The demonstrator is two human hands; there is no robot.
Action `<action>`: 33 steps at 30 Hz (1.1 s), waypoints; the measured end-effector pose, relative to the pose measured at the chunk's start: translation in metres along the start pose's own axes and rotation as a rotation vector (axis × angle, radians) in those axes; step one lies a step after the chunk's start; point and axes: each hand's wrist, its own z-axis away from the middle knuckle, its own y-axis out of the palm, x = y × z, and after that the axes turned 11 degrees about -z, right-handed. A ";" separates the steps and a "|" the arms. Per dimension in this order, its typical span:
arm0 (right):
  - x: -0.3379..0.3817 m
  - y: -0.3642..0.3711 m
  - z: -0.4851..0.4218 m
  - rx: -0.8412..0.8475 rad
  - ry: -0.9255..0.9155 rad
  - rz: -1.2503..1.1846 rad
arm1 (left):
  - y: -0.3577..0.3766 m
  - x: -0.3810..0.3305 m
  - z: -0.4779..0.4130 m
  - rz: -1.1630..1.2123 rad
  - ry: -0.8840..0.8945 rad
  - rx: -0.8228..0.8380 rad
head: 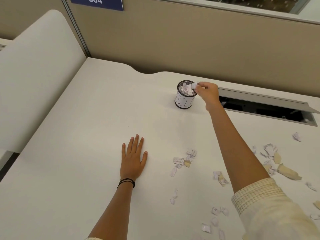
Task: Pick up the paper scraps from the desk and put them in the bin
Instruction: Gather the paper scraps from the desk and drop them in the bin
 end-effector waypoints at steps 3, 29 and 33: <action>0.014 0.007 -0.009 0.030 -0.008 0.114 | 0.000 0.000 0.000 0.005 0.003 -0.004; 0.020 0.025 -0.012 0.241 -0.307 0.477 | -0.003 -0.001 0.000 -0.004 -0.002 0.001; 0.001 0.028 -0.005 0.252 -0.340 0.756 | -0.003 -0.001 -0.001 -0.007 -0.003 0.005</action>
